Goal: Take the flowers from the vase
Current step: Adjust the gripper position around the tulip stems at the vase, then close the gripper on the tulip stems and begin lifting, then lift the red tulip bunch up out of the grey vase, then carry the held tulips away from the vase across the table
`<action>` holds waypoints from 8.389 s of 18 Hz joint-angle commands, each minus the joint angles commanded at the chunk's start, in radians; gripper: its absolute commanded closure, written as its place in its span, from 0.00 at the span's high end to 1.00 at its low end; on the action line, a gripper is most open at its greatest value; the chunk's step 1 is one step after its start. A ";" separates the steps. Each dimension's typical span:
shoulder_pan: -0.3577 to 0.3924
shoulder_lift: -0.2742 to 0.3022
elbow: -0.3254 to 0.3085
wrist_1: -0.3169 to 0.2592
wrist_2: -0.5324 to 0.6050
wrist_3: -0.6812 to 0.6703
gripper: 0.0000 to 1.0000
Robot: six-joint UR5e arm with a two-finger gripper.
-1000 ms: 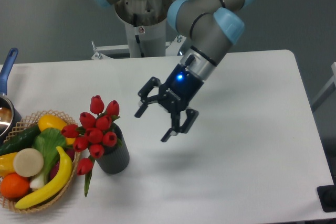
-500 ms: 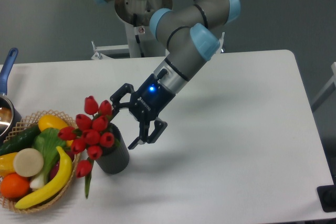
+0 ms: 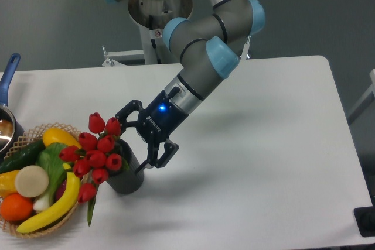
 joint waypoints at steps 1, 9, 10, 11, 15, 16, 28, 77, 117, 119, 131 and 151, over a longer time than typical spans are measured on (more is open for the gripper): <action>0.003 0.003 -0.008 0.000 0.002 0.009 1.00; 0.046 0.075 -0.103 0.000 0.002 0.094 1.00; 0.055 0.087 -0.120 0.000 0.003 0.092 1.00; 0.061 0.098 -0.135 0.000 0.003 0.092 1.00; 0.054 0.114 -0.164 0.000 0.000 0.080 1.00; 0.046 0.114 -0.163 0.000 -0.002 0.072 1.00; 0.005 0.057 -0.103 0.005 -0.054 0.038 1.00; -0.029 -0.018 -0.015 0.011 -0.054 0.071 0.39; 0.055 0.130 0.302 0.009 -0.078 -0.383 0.39; 0.096 0.127 0.295 0.009 -0.074 -0.380 0.39; 0.468 0.074 0.294 0.008 -0.068 -0.209 0.39; 0.537 -0.005 0.291 0.009 -0.077 -0.164 0.39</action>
